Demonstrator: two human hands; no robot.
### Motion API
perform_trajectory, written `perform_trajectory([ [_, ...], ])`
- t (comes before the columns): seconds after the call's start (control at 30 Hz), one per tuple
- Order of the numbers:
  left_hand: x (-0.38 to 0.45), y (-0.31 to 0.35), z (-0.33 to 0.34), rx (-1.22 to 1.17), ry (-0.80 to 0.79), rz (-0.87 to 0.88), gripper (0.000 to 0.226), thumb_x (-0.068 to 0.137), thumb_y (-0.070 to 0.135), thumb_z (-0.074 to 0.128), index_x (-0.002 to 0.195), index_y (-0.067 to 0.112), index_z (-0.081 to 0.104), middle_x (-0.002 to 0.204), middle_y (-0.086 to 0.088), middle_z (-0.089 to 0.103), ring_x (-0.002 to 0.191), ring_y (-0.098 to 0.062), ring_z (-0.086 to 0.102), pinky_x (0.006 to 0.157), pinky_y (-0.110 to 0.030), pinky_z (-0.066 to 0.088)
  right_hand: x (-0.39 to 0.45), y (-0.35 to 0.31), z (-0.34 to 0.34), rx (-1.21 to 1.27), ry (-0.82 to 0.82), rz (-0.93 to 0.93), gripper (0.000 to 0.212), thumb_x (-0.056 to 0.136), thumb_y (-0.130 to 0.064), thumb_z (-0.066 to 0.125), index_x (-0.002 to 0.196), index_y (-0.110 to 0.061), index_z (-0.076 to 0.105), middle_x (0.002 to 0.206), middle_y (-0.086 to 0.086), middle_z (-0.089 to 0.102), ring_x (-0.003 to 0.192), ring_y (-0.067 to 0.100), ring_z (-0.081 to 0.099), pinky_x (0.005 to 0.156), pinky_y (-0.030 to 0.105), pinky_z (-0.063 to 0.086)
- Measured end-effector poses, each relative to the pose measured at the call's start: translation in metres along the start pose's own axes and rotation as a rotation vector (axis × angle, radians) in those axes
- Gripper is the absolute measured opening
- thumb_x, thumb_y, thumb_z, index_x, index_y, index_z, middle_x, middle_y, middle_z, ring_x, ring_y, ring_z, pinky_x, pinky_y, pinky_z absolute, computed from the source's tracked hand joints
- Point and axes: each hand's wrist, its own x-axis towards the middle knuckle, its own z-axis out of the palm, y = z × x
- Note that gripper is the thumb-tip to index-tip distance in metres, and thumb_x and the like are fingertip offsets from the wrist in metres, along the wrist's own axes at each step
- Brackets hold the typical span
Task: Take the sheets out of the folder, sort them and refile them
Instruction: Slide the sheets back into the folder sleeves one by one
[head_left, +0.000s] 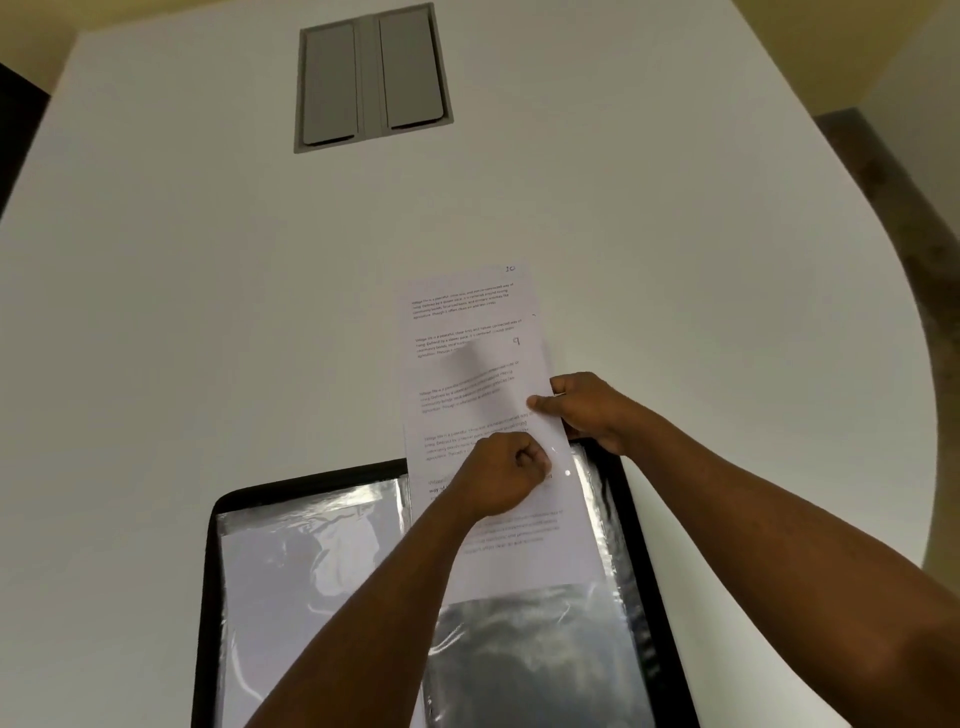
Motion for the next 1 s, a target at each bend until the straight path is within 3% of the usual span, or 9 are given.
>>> perform_trajectory([
  [0.17, 0.000, -0.003, 0.000, -0.013, -0.011, -0.035, 0.003, 0.089, 0.025, 0.062, 0.087, 0.025, 0.063, 0.092, 0.004, 0.071, 0.087, -0.015, 0.067, 0.088, -0.033, 0.054, -0.004, -0.002, -0.016, -0.218, -0.152, 0.037, 0.026, 0.086, -0.020, 0.074, 0.104, -0.001, 0.070, 0.102, 0.013, 0.073, 0.085, 0.020, 0.069, 0.072, 0.028, 0.058],
  [0.3, -0.001, -0.002, -0.001, -0.023, 0.003, -0.033, 0.008, 0.090, 0.026, 0.060, 0.092, 0.020, 0.065, 0.087, 0.004, 0.072, 0.084, -0.014, 0.068, 0.086, -0.037, 0.055, -0.005, 0.000, -0.019, -0.427, -0.257, 0.074, 0.033, 0.084, -0.021, 0.076, 0.110, -0.002, 0.069, 0.108, 0.017, 0.071, 0.085, 0.020, 0.066, 0.078, 0.029, 0.058],
  [0.37, -0.002, -0.001, -0.001, -0.018, 0.015, -0.034, 0.010, 0.091, 0.025, 0.060, 0.094, 0.018, 0.066, 0.085, 0.004, 0.072, 0.082, -0.012, 0.068, 0.086, -0.036, 0.055, -0.006, -0.002, -0.018, -0.438, -0.272, 0.073, 0.034, 0.083, -0.024, 0.076, 0.108, -0.002, 0.070, 0.108, 0.016, 0.071, 0.082, 0.017, 0.065, 0.074, 0.025, 0.056],
  [0.5, -0.004, -0.002, -0.003, 0.037, 0.015, -0.031, 0.013, 0.088, 0.031, 0.064, 0.095, 0.021, 0.066, 0.090, 0.006, 0.069, 0.086, -0.010, 0.065, 0.084, -0.029, 0.053, -0.006, -0.004, -0.010, -0.208, -0.172, -0.012, 0.027, 0.083, -0.037, 0.075, 0.095, -0.012, 0.072, 0.094, 0.004, 0.074, 0.083, 0.018, 0.069, 0.075, 0.029, 0.057],
  [0.63, -0.012, -0.007, -0.014, 0.183, 0.014, 0.012, 0.009, 0.089, 0.030, 0.063, 0.096, 0.025, 0.061, 0.085, 0.008, 0.063, 0.078, -0.008, 0.059, 0.068, -0.020, 0.045, 0.001, -0.002, -0.007, -0.384, -0.036, -0.108, 0.035, 0.085, -0.031, 0.074, 0.107, -0.004, 0.069, 0.107, 0.011, 0.071, 0.095, 0.026, 0.069, 0.089, 0.042, 0.056],
  [0.73, -0.022, -0.024, -0.027, 0.249, 0.029, -0.015, 0.006, 0.088, 0.023, 0.061, 0.094, 0.024, 0.061, 0.079, 0.009, 0.061, 0.071, -0.007, 0.056, 0.067, -0.022, 0.045, -0.003, -0.003, -0.016, -0.565, -0.150, -0.145, 0.036, 0.087, -0.028, 0.072, 0.117, -0.008, 0.068, 0.116, 0.008, 0.069, 0.101, 0.023, 0.066, 0.094, 0.038, 0.053],
  [0.87, -0.034, -0.044, -0.043, 0.259, 0.056, -0.093, 0.016, 0.085, 0.012, 0.056, 0.088, 0.026, 0.062, 0.075, 0.015, 0.058, 0.066, -0.001, 0.053, 0.061, -0.012, 0.038, -0.010, -0.004, -0.021, -0.706, -0.319, -0.100, 0.038, 0.086, -0.021, 0.073, 0.124, -0.013, 0.067, 0.121, 0.004, 0.068, 0.106, 0.020, 0.064, 0.093, 0.027, 0.050],
  [1.0, -0.037, -0.051, -0.051, 0.252, 0.083, -0.140, 0.016, 0.087, 0.011, 0.058, 0.093, 0.022, 0.068, 0.082, 0.014, 0.062, 0.076, -0.004, 0.058, 0.063, -0.010, 0.038, -0.007, -0.002, -0.017, -0.498, -0.225, -0.095, 0.036, 0.082, -0.037, 0.076, 0.113, -0.019, 0.071, 0.113, -0.003, 0.070, 0.100, 0.013, 0.065, 0.089, 0.026, 0.052],
])
